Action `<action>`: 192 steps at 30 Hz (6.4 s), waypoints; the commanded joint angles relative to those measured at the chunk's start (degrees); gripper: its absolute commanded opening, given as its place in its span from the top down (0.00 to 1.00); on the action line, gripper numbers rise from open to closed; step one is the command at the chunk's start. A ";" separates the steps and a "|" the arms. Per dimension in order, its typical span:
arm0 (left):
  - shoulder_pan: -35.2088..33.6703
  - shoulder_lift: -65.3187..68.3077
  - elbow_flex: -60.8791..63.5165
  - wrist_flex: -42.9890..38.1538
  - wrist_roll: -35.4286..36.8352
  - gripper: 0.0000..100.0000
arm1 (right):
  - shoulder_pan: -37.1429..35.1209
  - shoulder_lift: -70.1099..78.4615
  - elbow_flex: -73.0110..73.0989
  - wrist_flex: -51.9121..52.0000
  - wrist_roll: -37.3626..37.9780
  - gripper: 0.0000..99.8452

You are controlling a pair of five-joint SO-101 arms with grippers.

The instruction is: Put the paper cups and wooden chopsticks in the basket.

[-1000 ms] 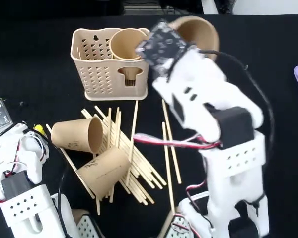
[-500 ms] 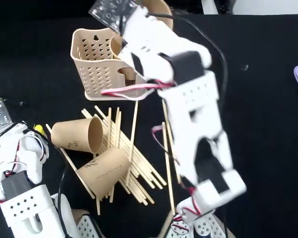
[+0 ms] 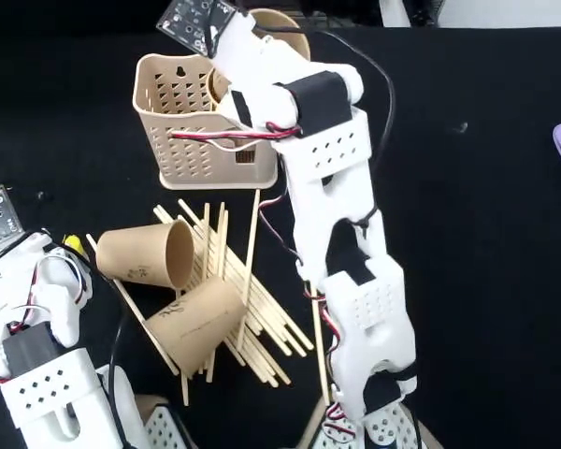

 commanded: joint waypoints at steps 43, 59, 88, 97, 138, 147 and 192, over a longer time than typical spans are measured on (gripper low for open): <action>-0.57 -0.70 -0.57 -1.14 0.70 0.81 | -26.02 -88.75 129.98 -31.30 -13.54 0.86; -0.48 -0.70 -0.13 -1.32 0.62 0.81 | -12.31 -90.51 149.76 -56.18 -16.26 0.86; -17.27 -0.70 -1.36 -12.13 0.79 0.81 | -48.97 -107.56 157.32 -56.53 -21.89 0.86; -25.19 -0.70 -3.47 -17.58 8.79 0.81 | -49.32 -108.00 161.45 -63.91 -31.74 0.86; 6.64 2.46 -6.90 -2.02 -1.58 0.80 | -16.79 -144.57 158.29 -39.21 -19.52 0.73; 21.05 25.23 -29.85 11.69 -4.22 0.74 | -0.53 -137.54 158.90 -36.84 -20.04 0.73; 9.01 47.12 -42.68 6.95 -10.55 0.97 | 1.32 -136.31 166.02 -39.12 -22.77 0.73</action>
